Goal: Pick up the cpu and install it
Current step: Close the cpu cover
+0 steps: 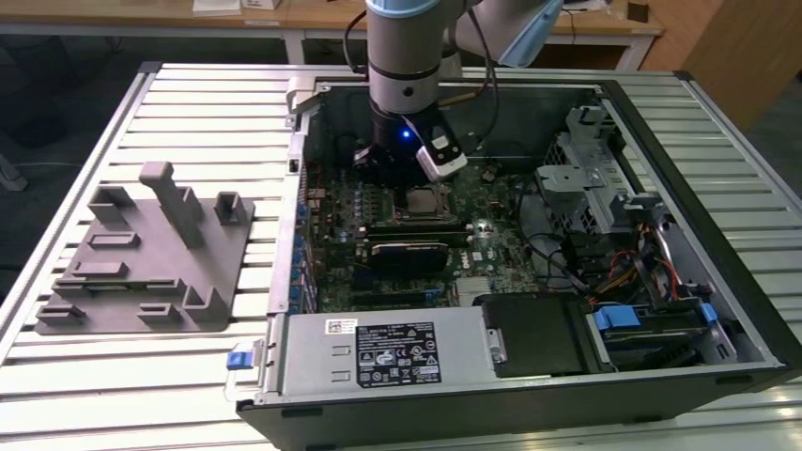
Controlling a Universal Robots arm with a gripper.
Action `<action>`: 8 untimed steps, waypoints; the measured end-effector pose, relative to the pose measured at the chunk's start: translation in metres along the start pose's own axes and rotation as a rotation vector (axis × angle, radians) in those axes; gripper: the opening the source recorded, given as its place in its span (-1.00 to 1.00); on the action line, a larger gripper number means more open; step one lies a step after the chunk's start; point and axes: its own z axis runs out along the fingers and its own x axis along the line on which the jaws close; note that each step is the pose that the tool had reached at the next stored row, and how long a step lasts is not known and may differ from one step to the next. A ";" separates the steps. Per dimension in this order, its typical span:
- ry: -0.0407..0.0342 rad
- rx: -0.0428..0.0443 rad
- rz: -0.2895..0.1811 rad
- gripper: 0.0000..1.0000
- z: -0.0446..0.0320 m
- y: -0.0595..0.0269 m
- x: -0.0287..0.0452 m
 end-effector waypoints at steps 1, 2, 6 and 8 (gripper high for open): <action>0.0000 0.0000 0.000 -0.79 0.0000 0.0000 0.0001; 0.0000 0.0001 0.000 -0.79 0.0000 0.0000 0.0001; 0.0001 0.0002 0.000 -0.79 -0.0011 -0.0001 0.0001; 0.0000 0.0000 0.000 -0.79 -0.0022 0.0000 0.0001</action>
